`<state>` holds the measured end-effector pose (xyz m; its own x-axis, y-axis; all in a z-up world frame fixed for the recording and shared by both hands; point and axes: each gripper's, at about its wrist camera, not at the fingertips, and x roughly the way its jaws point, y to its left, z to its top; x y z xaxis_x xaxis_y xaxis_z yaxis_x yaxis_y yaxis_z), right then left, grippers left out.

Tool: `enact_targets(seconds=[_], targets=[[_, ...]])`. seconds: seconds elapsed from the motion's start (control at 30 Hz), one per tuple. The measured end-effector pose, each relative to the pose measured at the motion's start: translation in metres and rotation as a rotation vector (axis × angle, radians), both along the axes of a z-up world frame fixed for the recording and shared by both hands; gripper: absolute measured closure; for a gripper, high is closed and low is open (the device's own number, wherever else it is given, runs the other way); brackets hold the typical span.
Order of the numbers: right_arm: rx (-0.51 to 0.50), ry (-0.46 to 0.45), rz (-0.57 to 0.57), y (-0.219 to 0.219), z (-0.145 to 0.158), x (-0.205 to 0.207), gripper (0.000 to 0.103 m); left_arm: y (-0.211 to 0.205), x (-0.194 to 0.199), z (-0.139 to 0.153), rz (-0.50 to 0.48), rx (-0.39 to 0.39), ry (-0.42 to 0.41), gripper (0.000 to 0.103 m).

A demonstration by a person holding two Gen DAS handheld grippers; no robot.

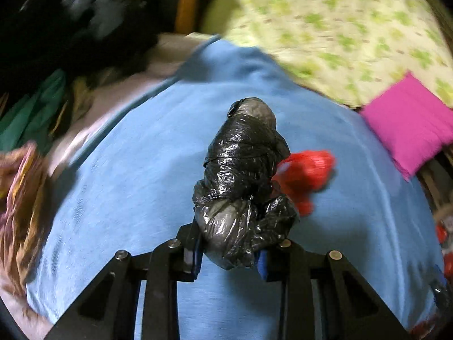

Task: Collect trash
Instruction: 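Lift the black bag with the left tool while the right tool grasps the red bag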

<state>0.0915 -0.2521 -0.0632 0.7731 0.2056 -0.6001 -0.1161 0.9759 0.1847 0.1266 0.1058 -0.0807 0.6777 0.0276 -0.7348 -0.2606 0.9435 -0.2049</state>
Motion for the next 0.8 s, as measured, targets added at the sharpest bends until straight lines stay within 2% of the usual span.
enact_targets(seconds=[0.07,0.27,0.47,0.63,0.8], targets=[[0.002,-0.001,0.037,0.014,0.008,0.006,0.02,0.007,0.002,-0.01,0.035,-0.033,0.043,0.072],[0.047,0.024,0.16,0.07,0.018,0.046,0.02,0.006,0.007,-0.023,0.053,-0.024,0.11,0.071],[0.055,0.087,0.217,0.132,0.005,0.106,0.02,0.009,0.007,-0.025,0.052,-0.039,0.11,0.071],[0.087,0.138,0.2,0.157,-0.01,0.142,0.02,0.011,0.005,-0.029,0.059,-0.065,0.105,0.071],[0.062,0.164,0.21,0.177,-0.018,0.166,0.02,0.012,0.004,-0.031,0.061,-0.077,0.104,0.071]])
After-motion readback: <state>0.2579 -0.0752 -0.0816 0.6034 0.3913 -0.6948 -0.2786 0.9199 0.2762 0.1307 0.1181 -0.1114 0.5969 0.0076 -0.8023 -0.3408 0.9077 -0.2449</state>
